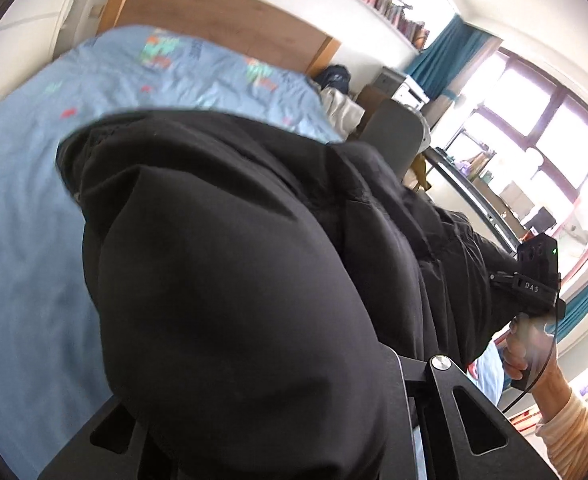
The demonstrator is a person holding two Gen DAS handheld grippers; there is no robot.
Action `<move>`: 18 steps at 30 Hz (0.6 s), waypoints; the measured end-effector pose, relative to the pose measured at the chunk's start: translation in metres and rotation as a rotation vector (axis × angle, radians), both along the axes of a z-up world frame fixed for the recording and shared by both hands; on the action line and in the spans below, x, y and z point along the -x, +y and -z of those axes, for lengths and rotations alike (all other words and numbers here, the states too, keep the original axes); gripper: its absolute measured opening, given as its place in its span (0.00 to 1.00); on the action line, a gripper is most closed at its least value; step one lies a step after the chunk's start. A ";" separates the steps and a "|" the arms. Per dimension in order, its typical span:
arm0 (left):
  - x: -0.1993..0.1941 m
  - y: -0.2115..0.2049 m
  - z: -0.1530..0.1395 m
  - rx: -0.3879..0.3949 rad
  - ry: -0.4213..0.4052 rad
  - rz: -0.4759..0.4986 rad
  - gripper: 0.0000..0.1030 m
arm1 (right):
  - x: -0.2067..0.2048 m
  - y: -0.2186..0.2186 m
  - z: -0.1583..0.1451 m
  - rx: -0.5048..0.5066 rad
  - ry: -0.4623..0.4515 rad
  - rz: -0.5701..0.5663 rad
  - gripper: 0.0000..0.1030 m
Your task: Fold large clothes
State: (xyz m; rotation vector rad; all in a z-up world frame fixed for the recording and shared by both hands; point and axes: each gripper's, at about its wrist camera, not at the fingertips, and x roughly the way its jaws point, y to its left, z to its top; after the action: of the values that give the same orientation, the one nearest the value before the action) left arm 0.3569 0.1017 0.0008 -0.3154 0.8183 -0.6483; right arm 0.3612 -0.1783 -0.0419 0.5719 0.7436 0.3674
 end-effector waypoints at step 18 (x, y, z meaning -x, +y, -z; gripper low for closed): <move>0.010 0.094 0.056 0.079 0.285 -0.210 0.65 | 0.041 -0.086 0.072 0.037 0.273 0.207 0.92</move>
State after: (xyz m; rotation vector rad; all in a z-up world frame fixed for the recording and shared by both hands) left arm 0.3466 0.1953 -0.0553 -0.5667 1.0172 -0.4441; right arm 0.3207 -0.2641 -0.1142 0.6655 0.9411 0.0834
